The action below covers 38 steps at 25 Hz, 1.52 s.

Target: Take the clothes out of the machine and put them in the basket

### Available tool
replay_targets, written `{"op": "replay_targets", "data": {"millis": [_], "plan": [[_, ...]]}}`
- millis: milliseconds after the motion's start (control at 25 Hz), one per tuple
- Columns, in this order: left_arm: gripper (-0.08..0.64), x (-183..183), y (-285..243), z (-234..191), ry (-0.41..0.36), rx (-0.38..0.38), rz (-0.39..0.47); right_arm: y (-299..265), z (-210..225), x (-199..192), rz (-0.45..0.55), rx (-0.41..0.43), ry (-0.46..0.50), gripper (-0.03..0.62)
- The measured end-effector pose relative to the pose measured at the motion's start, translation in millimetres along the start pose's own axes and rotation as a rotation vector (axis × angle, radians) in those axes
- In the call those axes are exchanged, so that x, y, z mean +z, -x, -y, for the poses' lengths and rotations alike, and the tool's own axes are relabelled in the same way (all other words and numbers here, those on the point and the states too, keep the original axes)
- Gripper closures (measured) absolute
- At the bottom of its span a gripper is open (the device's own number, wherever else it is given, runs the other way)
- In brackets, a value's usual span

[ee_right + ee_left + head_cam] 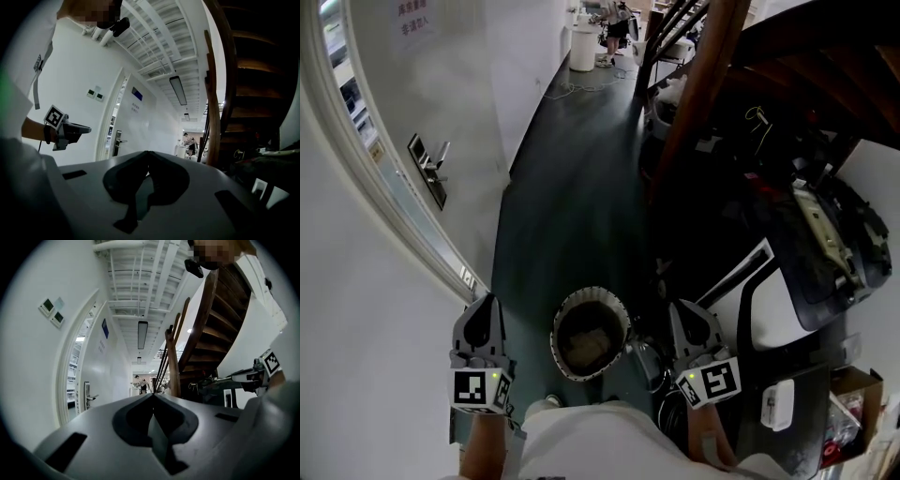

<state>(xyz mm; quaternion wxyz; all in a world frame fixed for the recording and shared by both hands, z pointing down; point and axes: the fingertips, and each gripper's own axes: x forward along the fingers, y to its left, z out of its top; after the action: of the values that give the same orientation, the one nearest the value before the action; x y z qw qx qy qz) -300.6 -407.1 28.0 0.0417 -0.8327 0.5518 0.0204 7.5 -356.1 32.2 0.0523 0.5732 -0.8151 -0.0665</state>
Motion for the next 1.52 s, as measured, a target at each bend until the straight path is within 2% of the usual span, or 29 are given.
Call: {"op": "replay_targets", "data": {"millis": [280, 920, 1520], "plan": [[0.548, 9.9, 17.0, 0.2, 0.041, 0.009, 0.009, 16.3, 16.2, 0.9, -0.017, -0.058, -0.002, 0.577], [0.548, 3.5, 14.7, 11.5, 0.044, -0.026, -0.002, 5.3, -1.8, -5.3, -0.029, -0.007, -0.01, 0.577], [0.548, 0.8, 22.5, 10.3, 0.048, -0.019, 0.012, 3.0, -3.8, -1.7, 0.012, -0.032, -0.001, 0.578]]}}
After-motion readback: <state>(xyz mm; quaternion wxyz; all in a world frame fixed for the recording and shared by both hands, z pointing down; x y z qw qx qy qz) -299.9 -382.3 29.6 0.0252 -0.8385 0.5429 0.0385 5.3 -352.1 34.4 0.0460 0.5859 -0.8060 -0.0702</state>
